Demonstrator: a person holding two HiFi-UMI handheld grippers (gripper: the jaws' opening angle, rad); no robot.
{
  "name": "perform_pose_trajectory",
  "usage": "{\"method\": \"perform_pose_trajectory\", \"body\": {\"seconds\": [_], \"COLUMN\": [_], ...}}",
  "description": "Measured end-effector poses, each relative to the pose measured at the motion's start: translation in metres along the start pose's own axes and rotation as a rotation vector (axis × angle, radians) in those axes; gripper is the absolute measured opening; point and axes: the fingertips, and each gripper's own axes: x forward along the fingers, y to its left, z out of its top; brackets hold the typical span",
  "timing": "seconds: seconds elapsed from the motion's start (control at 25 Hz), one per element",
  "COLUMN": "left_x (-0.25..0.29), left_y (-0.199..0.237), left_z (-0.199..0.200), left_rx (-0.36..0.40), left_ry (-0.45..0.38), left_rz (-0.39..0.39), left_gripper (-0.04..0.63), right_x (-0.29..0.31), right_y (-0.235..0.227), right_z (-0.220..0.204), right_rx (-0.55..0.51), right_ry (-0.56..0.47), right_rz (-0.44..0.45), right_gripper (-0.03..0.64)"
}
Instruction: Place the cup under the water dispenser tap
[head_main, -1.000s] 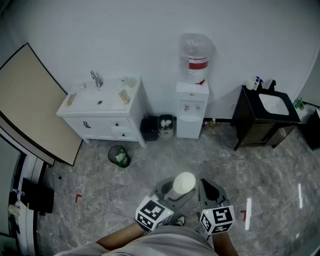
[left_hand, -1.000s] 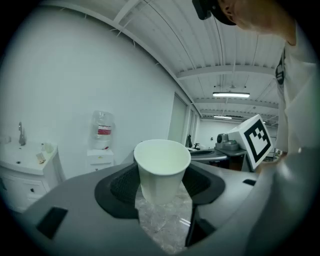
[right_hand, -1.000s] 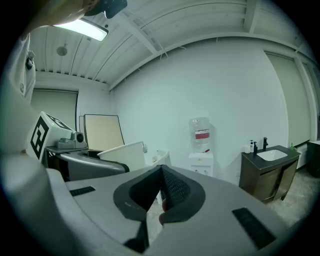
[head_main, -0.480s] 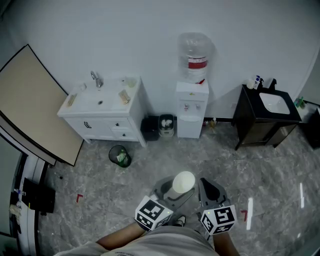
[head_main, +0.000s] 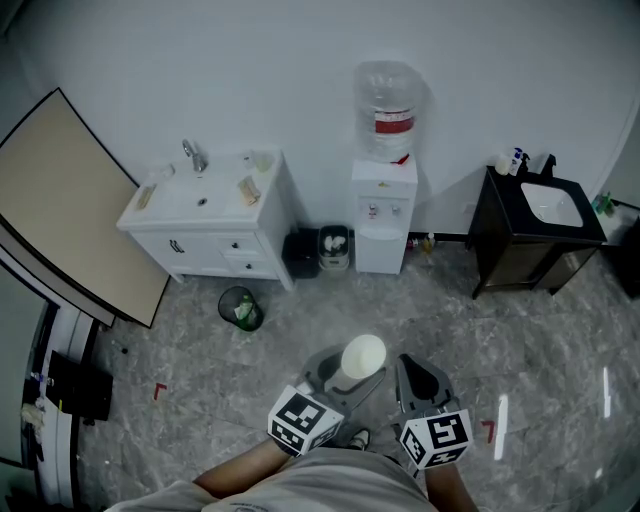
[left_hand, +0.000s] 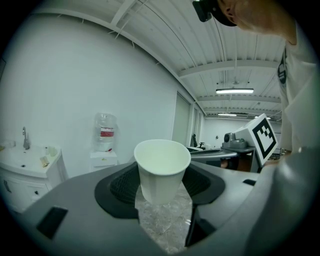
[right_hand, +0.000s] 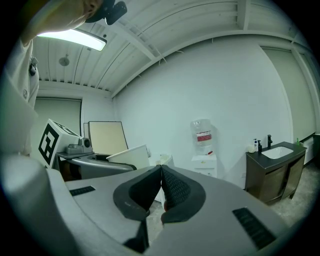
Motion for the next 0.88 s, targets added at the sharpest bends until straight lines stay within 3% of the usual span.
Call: {"method": "perform_pose_trajectory", "body": {"seconds": [0.48, 0.88], "left_x": [0.042, 0.123], "left_y": [0.033, 0.146], "left_z": [0.001, 0.018], "left_rx": [-0.007, 0.04], "left_ry": [0.001, 0.0], "left_rz": [-0.006, -0.072], "left_gripper": [0.266, 0.267], "right_x": [0.037, 0.162], "right_y": [-0.034, -0.088], "right_z": [0.005, 0.032], "right_rx": [0.006, 0.018], "right_ry": [0.005, -0.006], "right_rz": [-0.016, -0.068], "right_gripper": [0.017, 0.017]}}
